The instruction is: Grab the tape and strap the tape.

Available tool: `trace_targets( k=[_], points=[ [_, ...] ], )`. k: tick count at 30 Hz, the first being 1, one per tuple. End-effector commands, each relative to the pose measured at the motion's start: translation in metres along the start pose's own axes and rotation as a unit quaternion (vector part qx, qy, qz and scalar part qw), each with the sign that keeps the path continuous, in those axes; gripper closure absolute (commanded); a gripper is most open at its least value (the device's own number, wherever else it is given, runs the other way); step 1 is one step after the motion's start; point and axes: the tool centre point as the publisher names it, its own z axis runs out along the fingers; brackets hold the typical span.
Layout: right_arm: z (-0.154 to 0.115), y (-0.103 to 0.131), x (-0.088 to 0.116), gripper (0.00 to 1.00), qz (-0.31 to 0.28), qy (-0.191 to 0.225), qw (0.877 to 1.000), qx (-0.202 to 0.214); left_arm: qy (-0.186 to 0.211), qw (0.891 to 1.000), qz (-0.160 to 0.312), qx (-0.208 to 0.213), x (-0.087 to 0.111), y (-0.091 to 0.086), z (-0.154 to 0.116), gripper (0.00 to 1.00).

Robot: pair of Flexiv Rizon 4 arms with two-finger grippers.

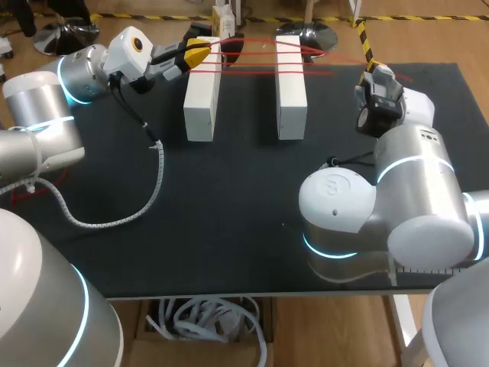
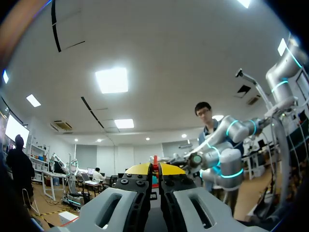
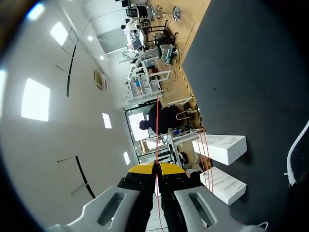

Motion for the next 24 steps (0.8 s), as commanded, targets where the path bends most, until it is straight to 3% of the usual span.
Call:
trace_targets(
  k=[1,5,10,15,16,17,20,24],
  points=[
    [-0.001,-0.001,0.003,1.0,-0.001,-0.004,1.0,-0.002,0.002,0.995,-0.033,-0.091,-0.004,0.002,-0.001,1.0],
    [-0.001,-0.001,0.003,1.0,-0.001,-0.004,1.0,-0.002,-0.009,0.969,-0.075,-0.236,-0.007,0.004,0.0,1.0],
    [-0.001,-0.001,0.003,1.0,-0.001,-0.004,1.0,-0.002,-0.027,0.925,-0.119,-0.36,-0.004,0.004,0.008,1.0],
    [-0.001,-0.001,0.003,1.0,-0.001,-0.004,1.0,-0.002,-0.044,0.86,-0.159,-0.483,0.004,0.003,0.017,1.0],
    [-0.001,-0.001,0.003,1.0,-0.001,-0.004,1.0,-0.002,-0.053,0.84,-0.181,-0.509,0.006,0.003,0.019,1.0],
    [-0.001,-0.001,0.003,1.0,-0.001,-0.004,1.0,-0.002,-0.058,0.827,-0.188,-0.527,0.007,0.005,0.02,1.0],
    [-0.001,-0.001,0.003,1.0,-0.001,-0.004,1.0,-0.002,-0.076,0.806,-0.194,-0.554,0.014,0.006,0.024,1.0],
    [-0.001,-0.001,0.003,1.0,-0.001,-0.004,1.0,-0.002,-0.081,0.801,-0.179,-0.565,0.021,0.006,0.029,1.0]
  ],
)
